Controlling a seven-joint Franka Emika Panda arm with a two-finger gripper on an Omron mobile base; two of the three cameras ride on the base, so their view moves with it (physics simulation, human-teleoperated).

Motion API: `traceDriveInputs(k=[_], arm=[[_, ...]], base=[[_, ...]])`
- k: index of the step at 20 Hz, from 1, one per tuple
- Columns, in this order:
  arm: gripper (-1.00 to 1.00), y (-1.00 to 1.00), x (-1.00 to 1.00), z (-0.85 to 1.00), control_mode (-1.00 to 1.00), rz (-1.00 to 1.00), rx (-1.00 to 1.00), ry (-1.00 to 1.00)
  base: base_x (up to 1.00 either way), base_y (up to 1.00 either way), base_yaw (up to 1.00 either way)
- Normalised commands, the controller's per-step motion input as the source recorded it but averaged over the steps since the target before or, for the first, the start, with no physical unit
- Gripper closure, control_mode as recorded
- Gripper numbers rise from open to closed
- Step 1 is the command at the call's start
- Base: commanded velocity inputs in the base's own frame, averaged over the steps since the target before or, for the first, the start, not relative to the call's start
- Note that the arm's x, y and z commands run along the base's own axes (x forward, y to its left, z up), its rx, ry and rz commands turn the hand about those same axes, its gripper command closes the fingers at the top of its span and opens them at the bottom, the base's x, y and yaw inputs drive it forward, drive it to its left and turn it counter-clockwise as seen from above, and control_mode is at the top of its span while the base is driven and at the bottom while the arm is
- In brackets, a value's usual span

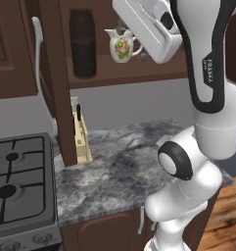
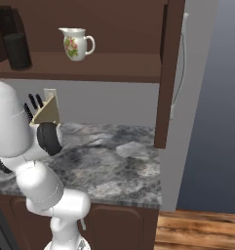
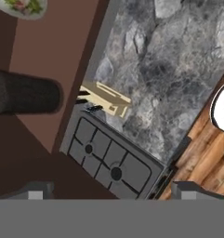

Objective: Pick the jar and jar from the dining table and place them in the open cabinet. Close the cabinet after placing the objects.

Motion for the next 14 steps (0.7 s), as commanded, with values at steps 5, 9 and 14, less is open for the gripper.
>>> traceDriveInputs(k=[5,9,14], arm=[[-1.00,-0.19,-0.51,-0.27,-1.00,0.16,-0.12,0.10],[-1.00,-0.22,-0.46,-0.29,-1.00,0.19,-0.11,0.12],[-1.00,-0.24,-0.35,-0.27,-1.00,0.24,-0.14,0.17]], base=[[0.00,0.00,0.00],[0.00,0.00,0.00],[0.00,0.00,0.00]])
